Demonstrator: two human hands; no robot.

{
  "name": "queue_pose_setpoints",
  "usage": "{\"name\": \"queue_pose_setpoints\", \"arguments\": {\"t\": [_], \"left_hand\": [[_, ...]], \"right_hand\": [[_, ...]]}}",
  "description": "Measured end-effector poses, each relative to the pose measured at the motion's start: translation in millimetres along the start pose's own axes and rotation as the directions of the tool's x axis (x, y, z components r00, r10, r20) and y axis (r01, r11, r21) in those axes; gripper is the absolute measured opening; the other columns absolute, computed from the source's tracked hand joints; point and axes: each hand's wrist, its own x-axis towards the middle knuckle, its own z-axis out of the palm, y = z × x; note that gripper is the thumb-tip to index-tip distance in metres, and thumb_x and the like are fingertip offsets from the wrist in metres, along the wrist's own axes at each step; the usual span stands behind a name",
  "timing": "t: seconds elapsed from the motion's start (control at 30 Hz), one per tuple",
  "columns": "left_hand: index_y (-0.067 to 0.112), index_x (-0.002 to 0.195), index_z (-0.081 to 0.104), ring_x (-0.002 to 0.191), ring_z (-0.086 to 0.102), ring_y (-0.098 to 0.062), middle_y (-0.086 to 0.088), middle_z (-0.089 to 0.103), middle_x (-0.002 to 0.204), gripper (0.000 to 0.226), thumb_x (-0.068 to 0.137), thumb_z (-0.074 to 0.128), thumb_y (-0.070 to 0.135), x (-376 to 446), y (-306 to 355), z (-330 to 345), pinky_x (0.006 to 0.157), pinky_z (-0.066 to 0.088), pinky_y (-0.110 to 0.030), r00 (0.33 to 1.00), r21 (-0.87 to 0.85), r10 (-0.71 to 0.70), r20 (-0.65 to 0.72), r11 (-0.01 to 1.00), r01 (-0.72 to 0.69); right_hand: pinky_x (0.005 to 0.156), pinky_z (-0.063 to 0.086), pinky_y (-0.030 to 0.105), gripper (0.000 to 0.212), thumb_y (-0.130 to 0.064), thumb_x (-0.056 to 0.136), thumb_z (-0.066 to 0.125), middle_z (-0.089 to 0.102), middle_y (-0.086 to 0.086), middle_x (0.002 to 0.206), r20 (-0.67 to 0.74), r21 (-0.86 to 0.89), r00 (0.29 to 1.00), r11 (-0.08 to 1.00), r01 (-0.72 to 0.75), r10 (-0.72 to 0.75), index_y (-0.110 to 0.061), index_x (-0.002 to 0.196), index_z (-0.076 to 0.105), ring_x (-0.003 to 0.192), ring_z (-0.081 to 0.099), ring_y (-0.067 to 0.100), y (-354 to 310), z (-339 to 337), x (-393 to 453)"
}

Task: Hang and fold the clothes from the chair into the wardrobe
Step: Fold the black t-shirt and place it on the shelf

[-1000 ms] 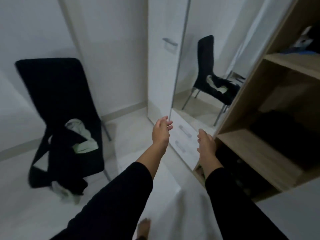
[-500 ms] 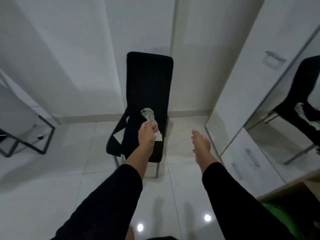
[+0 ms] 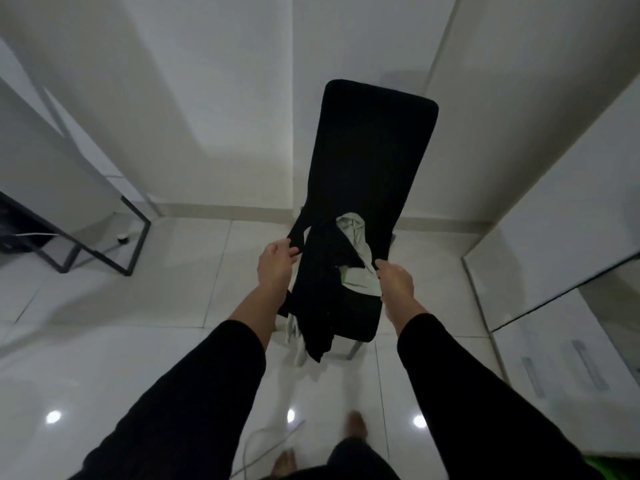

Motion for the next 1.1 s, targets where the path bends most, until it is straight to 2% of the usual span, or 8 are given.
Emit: {"name": "queue_pose_setpoints", "arguments": {"t": [0.17, 0.3, 0.4, 0.5, 0.63, 0.87, 0.97, 1.1], "left_hand": [[0.013, 0.115, 0.059, 0.087, 0.062, -0.013, -0.002, 0.067, 0.103, 0.029, 0.095, 0.045, 0.029, 59, -9, 17, 0.092, 0.047, -0.037, 0.998, 0.132, -0.062, 0.004, 0.989, 0.061], [0.015, 0.116, 0.059, 0.095, 0.063, -0.016, -0.002, 0.066, 0.105, 0.029, 0.095, 0.044, 0.029, 121, -11, 40, 0.096, 0.047, -0.038, 0.995, 0.231, -0.096, -0.019, 0.968, 0.098], [0.019, 0.088, 0.060, 0.094, 0.059, -0.022, -0.004, 0.062, 0.097, 0.019, 0.094, 0.043, 0.023, 170, -12, 61, 0.089, 0.045, -0.035, 0.987, 0.328, -0.164, 0.008, 0.932, 0.152], [0.020, 0.066, 0.052, 0.090, 0.057, -0.024, -0.007, 0.059, 0.092, 0.026, 0.091, 0.044, 0.018, 224, -22, 83, 0.080, 0.043, -0.033, 0.971, 0.421, -0.240, -0.020, 0.878, 0.226], [0.019, 0.090, 0.058, 0.095, 0.054, -0.021, -0.008, 0.058, 0.103, 0.015, 0.094, 0.043, 0.016, 278, -38, 112, 0.092, 0.046, -0.036, 0.957, 0.503, -0.291, -0.012, 0.825, 0.257], [0.000, 0.130, 0.052, 0.126, 0.047, -0.033, -0.018, 0.050, 0.136, 0.039, 0.099, 0.035, 0.017, 361, -61, 157, 0.102, 0.038, -0.037, 0.958, 0.696, -0.278, -0.069, 0.674, 0.246], [0.003, 0.133, 0.046, 0.127, 0.044, -0.035, -0.019, 0.045, 0.139, 0.040, 0.098, 0.038, 0.020, 392, -78, 169, 0.102, 0.037, -0.040, 0.956, 0.755, -0.294, -0.013, 0.624, 0.202], [0.005, 0.139, 0.036, 0.128, 0.044, -0.033, -0.016, 0.044, 0.140, 0.058, 0.092, 0.051, 0.037, 415, -101, 182, 0.102, 0.037, -0.039, 0.966, 0.780, -0.255, -0.038, 0.596, 0.188]], "right_hand": [[0.099, 0.044, 0.039, 0.041, -0.033, 0.092, 0.055, 0.057, 0.010, 0.115, 0.019, -0.104, 0.998, 0.993, -0.057, 0.059, -0.005, 0.123, 0.055, 0.102, 0.052, 0.025, -12, 33, 59], [0.089, 0.044, 0.032, 0.037, -0.030, 0.094, 0.053, 0.060, 0.009, 0.111, 0.064, -0.150, 0.996, 0.987, -0.057, 0.067, -0.003, 0.118, 0.059, 0.096, 0.052, 0.021, -19, 61, 116], [0.084, 0.043, 0.033, 0.037, -0.023, 0.094, 0.052, 0.064, 0.015, 0.110, 0.098, -0.172, 0.992, 0.983, -0.064, 0.082, 0.005, 0.117, 0.059, 0.094, 0.056, 0.023, -33, 81, 163], [0.074, 0.042, 0.028, 0.031, -0.021, 0.093, 0.052, 0.056, -0.001, 0.076, 0.145, -0.255, 0.986, 0.966, -0.041, 0.080, 0.000, 0.112, 0.063, 0.079, 0.052, 0.018, -44, 99, 219], [0.083, 0.049, 0.034, 0.025, -0.027, 0.092, 0.050, 0.048, -0.008, 0.067, 0.171, -0.407, 0.981, 0.913, -0.019, 0.097, -0.023, 0.067, 0.048, 0.074, 0.052, 0.015, -45, 129, 285], [0.075, 0.045, 0.032, 0.028, -0.026, 0.089, 0.048, 0.050, -0.001, 0.078, 0.205, -0.587, 0.974, 0.808, 0.039, 0.102, -0.026, 0.063, 0.036, 0.083, 0.048, 0.018, -15, 171, 369], [0.065, 0.044, 0.026, 0.010, -0.024, 0.079, 0.051, 0.053, 0.003, 0.087, 0.170, -0.566, 0.977, 0.824, -0.008, 0.126, -0.022, 0.073, 0.044, 0.084, 0.056, 0.022, 1, 178, 391], [0.092, 0.051, 0.041, 0.053, -0.026, 0.077, 0.054, 0.058, 0.010, 0.120, 0.159, -0.590, 0.975, 0.806, -0.035, 0.159, -0.011, 0.127, 0.048, 0.107, 0.059, 0.031, 15, 185, 409]]}}
